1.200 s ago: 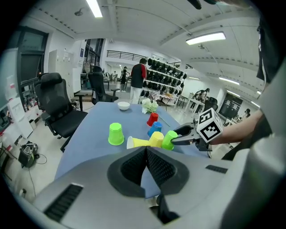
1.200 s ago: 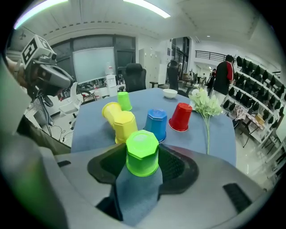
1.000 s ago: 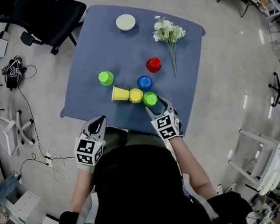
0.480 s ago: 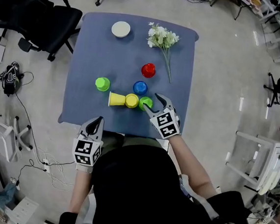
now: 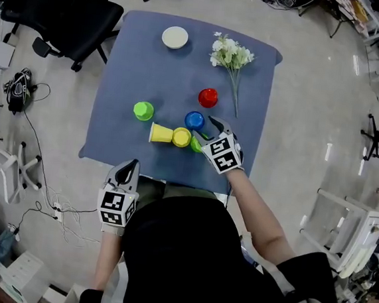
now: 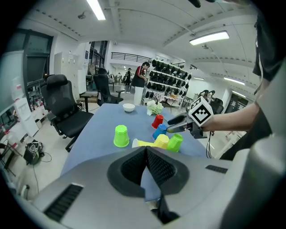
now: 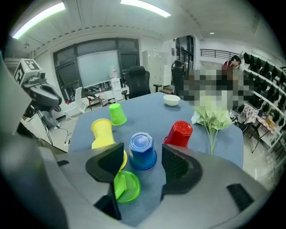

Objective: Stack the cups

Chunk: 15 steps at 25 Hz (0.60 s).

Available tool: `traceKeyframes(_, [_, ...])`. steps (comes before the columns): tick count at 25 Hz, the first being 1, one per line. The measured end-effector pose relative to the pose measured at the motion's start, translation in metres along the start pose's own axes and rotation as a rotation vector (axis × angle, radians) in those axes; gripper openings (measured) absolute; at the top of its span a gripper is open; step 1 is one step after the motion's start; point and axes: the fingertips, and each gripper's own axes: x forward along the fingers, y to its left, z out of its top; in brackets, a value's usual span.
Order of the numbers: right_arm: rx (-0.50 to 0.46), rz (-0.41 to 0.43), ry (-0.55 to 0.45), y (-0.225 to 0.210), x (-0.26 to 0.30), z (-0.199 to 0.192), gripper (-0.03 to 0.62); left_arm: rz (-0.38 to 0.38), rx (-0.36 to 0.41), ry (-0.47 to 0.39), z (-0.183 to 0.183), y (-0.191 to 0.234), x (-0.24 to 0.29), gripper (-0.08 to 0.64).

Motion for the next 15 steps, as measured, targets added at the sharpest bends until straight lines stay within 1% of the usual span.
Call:
traceKeyframes(7, [-0.038,0.051,0.059,-0.001,0.025,-0.004,0.259,0.041,-0.034,0.015,-0.009,0.003,-0.003,0.009])
traceKeyframes(9, [-0.044,0.057,0.058,-0.001,0.028,-0.003,0.224,0.048,-0.037,0.017,-0.01,0.004,-0.004,0.009])
traceKeyframes(15, [-0.044,0.048,0.027,-0.002,0.025,0.006,0.218,0.051,-0.034,0.017,-0.011,0.004,-0.005,0.009])
